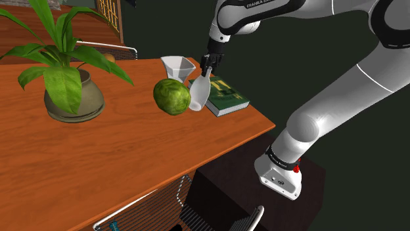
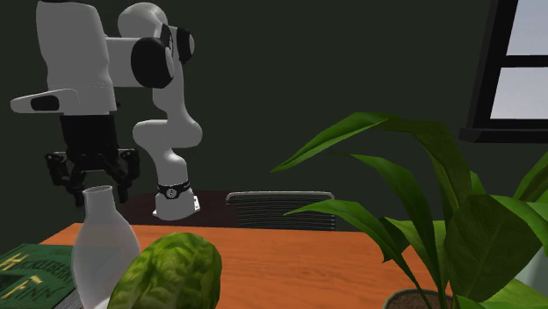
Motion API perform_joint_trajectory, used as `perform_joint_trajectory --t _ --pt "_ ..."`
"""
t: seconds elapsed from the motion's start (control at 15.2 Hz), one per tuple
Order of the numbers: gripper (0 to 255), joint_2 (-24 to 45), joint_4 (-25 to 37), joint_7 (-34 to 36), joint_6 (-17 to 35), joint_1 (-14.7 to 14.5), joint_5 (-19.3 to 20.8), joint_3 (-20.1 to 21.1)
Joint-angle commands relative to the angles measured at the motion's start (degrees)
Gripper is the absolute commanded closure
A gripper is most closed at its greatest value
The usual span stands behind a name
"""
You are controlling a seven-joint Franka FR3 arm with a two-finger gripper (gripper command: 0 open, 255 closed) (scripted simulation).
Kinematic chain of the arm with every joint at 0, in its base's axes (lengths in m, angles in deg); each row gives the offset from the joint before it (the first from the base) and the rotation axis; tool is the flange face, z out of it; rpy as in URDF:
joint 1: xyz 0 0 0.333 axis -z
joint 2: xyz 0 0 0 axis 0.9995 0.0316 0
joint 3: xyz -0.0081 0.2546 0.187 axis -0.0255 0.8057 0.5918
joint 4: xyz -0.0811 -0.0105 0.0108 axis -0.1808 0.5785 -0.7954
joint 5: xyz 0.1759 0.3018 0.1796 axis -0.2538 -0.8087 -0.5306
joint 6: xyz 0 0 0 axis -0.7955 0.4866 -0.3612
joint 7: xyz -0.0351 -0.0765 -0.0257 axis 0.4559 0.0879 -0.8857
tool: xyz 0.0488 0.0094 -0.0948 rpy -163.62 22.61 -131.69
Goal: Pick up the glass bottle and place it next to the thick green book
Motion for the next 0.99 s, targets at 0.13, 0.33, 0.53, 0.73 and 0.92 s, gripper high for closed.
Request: perform_joint_trajectory --t 0.13,0.33,0.53,0.73,0.92 --pt "0 0.00 0.01 -0.01 0.00 0.00 0.00 0.00" --pt "0 -0.81 1.22 -0.06 -2.00 0.01 -0.06 -0.09" --pt "0 -2.58 4.99 -0.18 -7.54 0.04 -0.13 -0.35" --pt "0 -2.58 4.99 -0.18 -7.54 0.04 -0.13 -0.35" --pt "0 -2.58 4.99 -0.18 -7.54 0.04 -0.13 -0.35"
